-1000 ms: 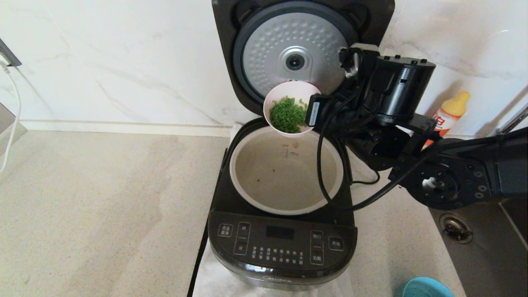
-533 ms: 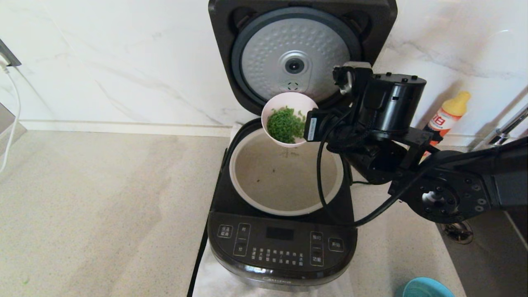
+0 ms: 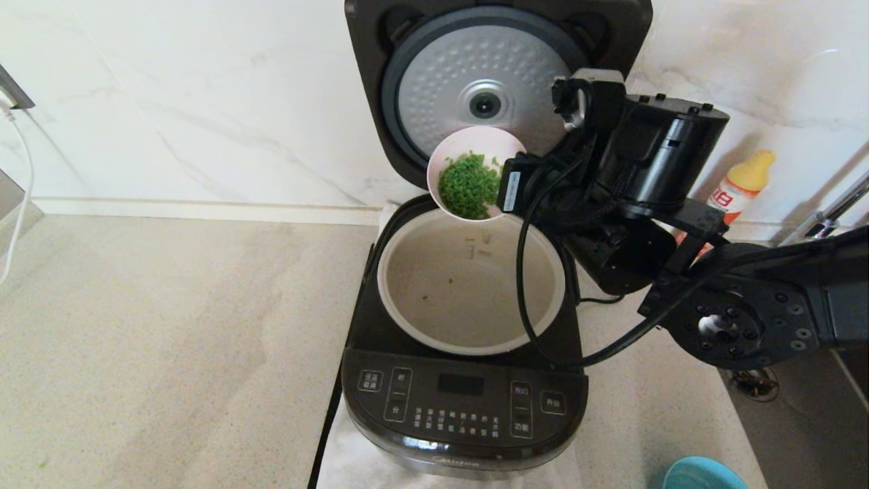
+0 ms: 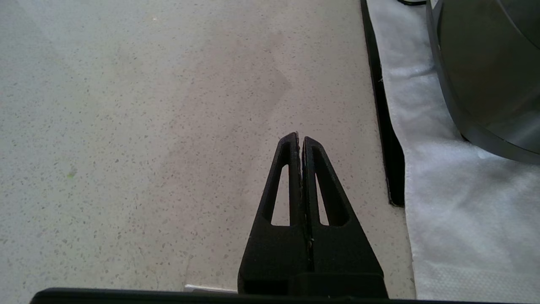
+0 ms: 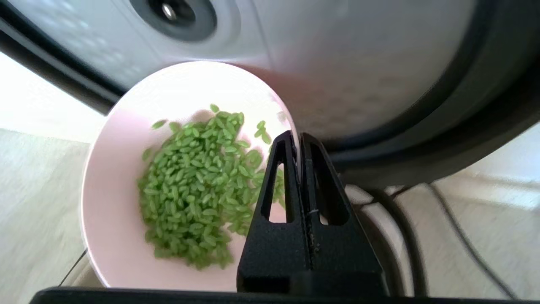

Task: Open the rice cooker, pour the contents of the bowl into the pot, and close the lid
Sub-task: Pour the chopped green onions from the bowl into the rice cooker

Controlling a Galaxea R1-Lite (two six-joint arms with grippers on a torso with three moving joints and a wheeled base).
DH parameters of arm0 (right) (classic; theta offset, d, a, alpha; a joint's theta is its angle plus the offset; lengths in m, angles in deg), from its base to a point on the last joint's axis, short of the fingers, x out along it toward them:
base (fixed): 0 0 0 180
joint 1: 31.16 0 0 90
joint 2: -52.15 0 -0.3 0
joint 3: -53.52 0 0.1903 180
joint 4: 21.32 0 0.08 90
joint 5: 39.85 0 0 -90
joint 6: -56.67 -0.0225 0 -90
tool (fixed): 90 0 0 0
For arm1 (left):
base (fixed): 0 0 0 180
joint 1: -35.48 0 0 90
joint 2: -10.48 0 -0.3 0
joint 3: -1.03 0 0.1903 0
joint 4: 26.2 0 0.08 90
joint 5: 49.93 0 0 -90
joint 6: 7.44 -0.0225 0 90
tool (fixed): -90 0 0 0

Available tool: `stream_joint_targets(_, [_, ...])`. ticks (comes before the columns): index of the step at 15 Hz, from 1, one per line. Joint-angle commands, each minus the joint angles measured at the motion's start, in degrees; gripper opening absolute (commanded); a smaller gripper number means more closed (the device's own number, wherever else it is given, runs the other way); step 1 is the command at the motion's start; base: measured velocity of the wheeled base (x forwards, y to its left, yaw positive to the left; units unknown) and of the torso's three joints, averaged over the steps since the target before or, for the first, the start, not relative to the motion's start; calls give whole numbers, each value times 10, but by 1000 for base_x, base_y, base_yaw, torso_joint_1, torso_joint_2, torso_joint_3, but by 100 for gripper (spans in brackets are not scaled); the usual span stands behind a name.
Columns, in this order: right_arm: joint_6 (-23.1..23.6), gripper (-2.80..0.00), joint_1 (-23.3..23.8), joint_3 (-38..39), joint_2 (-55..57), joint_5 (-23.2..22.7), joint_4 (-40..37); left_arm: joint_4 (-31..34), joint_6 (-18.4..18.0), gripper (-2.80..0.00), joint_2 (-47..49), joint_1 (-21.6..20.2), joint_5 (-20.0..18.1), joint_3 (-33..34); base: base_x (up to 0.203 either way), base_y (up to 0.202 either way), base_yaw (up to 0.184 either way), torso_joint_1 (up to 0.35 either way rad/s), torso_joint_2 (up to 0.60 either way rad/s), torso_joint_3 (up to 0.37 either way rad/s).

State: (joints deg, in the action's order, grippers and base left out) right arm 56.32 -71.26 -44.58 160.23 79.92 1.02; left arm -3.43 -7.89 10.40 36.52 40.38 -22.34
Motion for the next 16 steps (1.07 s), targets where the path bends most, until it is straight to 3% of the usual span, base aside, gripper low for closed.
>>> stream_joint_targets(1, [27,-280,-1,19,5,5,49,0,0,-280,0,0,0,5,0,0,0,0,0,0])
stream_joint_targets(7, [69,-280,-4,64,33,8,159,0,0,-280,0,0,0,5,0,0,0,0,0,0])
stream_joint_targets(16, [228,-280,-7,95,117,6,404,0,0,-280,0,0,0,5,0,0,0,0,0,0])
